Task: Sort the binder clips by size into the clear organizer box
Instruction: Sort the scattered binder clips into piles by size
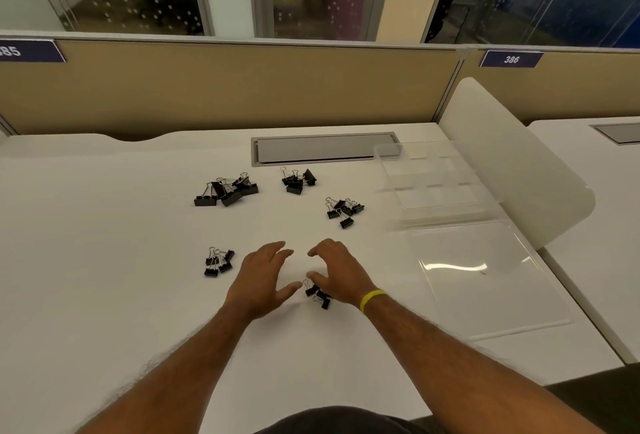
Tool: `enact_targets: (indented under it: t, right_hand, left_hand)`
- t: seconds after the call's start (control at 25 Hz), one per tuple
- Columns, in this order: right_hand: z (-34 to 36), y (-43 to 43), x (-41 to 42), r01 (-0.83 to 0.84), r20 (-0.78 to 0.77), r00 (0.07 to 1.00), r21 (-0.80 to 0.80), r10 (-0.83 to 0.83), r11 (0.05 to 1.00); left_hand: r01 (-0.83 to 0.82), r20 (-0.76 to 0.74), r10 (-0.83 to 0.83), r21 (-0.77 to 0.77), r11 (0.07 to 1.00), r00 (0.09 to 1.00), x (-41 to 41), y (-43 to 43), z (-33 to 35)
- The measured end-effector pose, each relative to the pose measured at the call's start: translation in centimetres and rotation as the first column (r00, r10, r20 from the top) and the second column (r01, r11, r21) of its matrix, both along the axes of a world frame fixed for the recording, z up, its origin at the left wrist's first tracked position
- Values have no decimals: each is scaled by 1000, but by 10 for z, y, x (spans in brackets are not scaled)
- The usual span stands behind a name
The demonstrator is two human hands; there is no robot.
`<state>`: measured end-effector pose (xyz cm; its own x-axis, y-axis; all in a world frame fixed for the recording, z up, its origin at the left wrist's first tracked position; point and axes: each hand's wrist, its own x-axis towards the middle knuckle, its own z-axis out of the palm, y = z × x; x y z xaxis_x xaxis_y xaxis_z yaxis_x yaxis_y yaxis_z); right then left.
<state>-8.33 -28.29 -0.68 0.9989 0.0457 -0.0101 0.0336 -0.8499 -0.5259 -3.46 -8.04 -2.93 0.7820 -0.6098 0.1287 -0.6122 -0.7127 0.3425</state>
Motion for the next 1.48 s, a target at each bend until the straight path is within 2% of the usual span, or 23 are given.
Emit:
enact_targets:
  t: [0.24, 0.76, 1.04, 1.2, 1.4, 1.48]
  right_hand:
    - [8, 27, 13, -103, 14, 994, -150, 106, 983]
    - [-7, 86, 35, -27, -28, 999, -244, 21, 969]
    - [-24, 99, 63, -30, -85, 996, -254, 9, 967]
    - [-24, 100, 93, -30, -90, 996, -250, 8, 968]
    - [-14, 99, 156, 1, -66, 998, -92, -7, 996]
    - [-11, 99, 187, 17, -36, 999, -50, -19, 999]
  left_hand:
    - [-216, 10, 217, 165, 962, 976, -4, 34, 9]
    - [-482, 43, 485, 214, 850, 874, 6, 121, 11]
    - [-488, 7, 503, 253, 835, 864, 35, 141, -3]
    - [-473, 0, 485, 219, 854, 875, 66, 143, -6]
    - [-471, -5, 474, 100, 876, 880, 116, 138, 0]
    - [-455, 14, 455, 96, 886, 890, 139, 137, 1]
